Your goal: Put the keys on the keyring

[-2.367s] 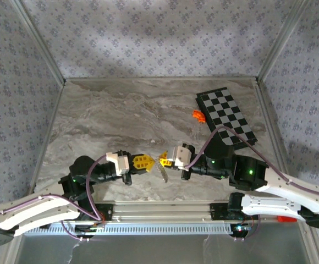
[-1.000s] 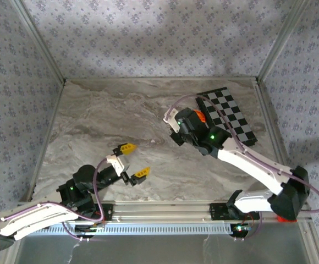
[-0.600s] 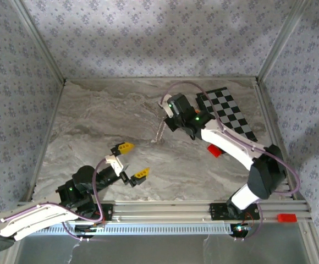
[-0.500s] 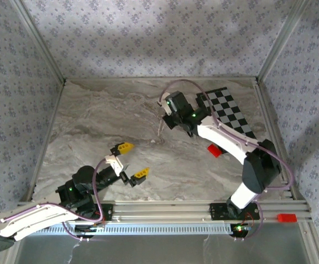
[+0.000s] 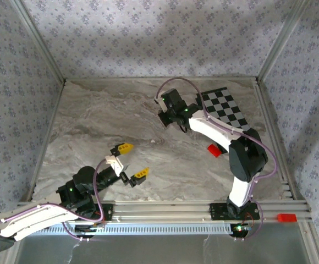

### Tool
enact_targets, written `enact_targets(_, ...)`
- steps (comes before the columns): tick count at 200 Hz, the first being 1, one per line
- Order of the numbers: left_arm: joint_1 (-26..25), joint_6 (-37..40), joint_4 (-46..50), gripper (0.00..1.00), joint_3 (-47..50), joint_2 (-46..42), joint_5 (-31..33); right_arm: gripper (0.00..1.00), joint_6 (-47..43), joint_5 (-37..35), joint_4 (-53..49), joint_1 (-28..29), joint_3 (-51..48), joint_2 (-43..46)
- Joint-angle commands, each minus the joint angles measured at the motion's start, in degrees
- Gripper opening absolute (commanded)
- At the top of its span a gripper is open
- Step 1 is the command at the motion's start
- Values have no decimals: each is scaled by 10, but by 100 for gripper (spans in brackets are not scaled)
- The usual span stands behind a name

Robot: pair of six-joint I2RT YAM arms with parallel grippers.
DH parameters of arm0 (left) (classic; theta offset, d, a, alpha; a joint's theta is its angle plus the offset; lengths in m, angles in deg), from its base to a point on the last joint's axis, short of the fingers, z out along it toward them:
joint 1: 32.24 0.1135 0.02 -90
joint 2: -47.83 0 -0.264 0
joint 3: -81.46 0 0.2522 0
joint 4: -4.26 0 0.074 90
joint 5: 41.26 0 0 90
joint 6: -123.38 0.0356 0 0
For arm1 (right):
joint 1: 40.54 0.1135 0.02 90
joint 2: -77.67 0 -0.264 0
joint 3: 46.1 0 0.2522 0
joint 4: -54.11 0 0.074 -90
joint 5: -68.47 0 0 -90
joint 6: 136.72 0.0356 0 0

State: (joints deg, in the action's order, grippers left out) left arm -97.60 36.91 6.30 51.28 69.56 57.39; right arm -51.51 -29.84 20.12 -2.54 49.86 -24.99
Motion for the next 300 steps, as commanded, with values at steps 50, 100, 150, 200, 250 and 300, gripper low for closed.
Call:
enact_targets(50, 0, -6, -20, 99, 4, -5, 9, 0, 57, 30, 38, -2, -94, 63)
enact_targets(100, 0, -4, -20, 99, 4, -4, 11, 0, 68, 44, 18, 1, -169, 101)
enact_targets(150, 0, -3, -33, 99, 6, 8, 11, 0, 94, 76, 22, 2, -243, 129)
enact_targets(200, 0, -5, -40, 99, 8, 14, 11, 0, 147, 172, 51, -10, -302, 136)
enact_targets(250, 0, -2, -43, 99, 10, 13, 15, 0, 177, 209, 58, -14, -336, 128)
enact_targets(300, 0, -3, -43, 99, 12, 11, 16, 1, 202, 226, 67, -12, -374, 128)
